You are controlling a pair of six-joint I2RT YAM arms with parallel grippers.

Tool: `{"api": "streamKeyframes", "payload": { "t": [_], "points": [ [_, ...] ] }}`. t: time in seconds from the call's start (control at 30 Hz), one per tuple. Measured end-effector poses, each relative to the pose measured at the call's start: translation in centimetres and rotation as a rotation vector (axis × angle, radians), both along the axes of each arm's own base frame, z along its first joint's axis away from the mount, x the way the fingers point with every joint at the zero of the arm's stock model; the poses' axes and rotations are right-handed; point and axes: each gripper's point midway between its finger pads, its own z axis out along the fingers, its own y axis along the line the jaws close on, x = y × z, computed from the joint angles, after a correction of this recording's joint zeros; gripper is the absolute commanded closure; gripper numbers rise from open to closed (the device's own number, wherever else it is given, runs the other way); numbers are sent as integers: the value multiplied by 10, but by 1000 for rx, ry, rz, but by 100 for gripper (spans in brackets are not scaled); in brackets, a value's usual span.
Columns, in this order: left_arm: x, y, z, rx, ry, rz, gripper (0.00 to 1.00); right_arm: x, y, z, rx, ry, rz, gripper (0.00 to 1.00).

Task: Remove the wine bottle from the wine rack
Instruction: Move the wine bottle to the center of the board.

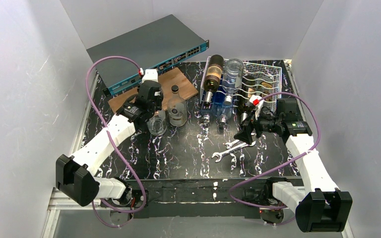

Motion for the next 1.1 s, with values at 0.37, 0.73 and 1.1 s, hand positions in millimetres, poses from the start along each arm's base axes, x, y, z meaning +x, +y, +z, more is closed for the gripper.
{"api": "streamKeyframes", "payload": {
  "t": [0.37, 0.73, 1.1],
  "points": [
    [11, 4, -1, -41, -8, 9, 100, 0, 0, 0, -3, -1, -1, 2],
    [16, 4, -1, -52, -15, 18, 94, 1, -1, -1, -6, -2, -4, 2],
    [21, 1, -1, -55, -15, 15, 87, 1, -2, -1, -11, -3, -8, 2]
  ]
}}
